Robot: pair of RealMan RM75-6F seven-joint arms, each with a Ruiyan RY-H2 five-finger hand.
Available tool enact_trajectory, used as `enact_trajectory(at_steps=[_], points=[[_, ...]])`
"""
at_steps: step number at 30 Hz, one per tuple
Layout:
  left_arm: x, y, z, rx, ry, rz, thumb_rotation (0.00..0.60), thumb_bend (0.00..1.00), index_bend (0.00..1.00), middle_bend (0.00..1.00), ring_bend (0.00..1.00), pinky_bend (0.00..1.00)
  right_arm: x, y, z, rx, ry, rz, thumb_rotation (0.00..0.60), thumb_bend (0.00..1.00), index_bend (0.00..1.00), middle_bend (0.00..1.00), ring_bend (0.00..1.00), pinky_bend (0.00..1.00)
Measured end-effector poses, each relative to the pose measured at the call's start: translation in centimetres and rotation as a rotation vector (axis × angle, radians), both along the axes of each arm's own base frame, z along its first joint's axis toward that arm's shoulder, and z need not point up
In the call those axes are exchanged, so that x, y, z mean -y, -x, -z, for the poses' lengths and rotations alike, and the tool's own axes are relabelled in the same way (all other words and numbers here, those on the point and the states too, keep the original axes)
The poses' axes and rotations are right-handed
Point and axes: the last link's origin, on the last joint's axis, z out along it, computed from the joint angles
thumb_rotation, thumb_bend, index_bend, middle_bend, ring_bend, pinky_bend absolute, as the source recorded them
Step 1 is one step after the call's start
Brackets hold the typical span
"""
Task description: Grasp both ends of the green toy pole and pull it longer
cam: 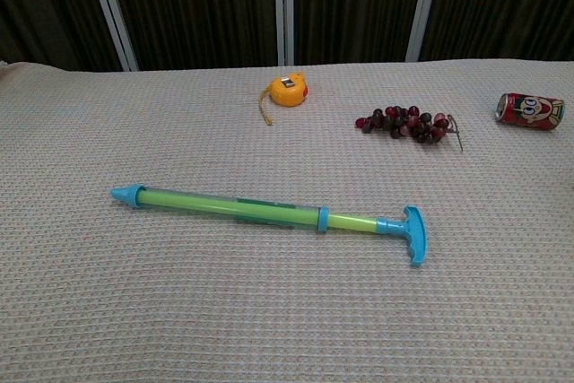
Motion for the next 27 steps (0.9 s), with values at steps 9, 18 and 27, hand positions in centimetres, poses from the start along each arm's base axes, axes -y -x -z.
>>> enact_trajectory(at_steps=[9, 18, 27], points=[[-0.2, 0.2, 0.2, 0.019, 0.026, 0.009, 0.6, 0.0, 0.0, 0.0, 0.0, 0.0, 0.1, 0.1, 1.2, -0.002, -0.032, 0.022, 0.6, 0.0, 0.0, 0.49, 0.5, 0.3], [-1.3, 0.4, 0.3, 0.022, 0.033, 0.0, 0.6, 0.0, 0.0, 0.0, 0.0, 0.0, 3.8, -3.2, 4.2, 0.065, -0.246, -0.011, 0.6, 0.0, 0.14, 1.0, 1.0, 1.0], [-2.7, 1.0, 1.3, 0.002, 0.064, -0.033, 0.6, 0.0, 0.0, 0.0, 0.0, 0.0, 9.4, -9.1, 9.5, -0.034, -0.46, -0.04, 0.6, 0.05, 0.32, 1.0, 1.0, 1.0]])
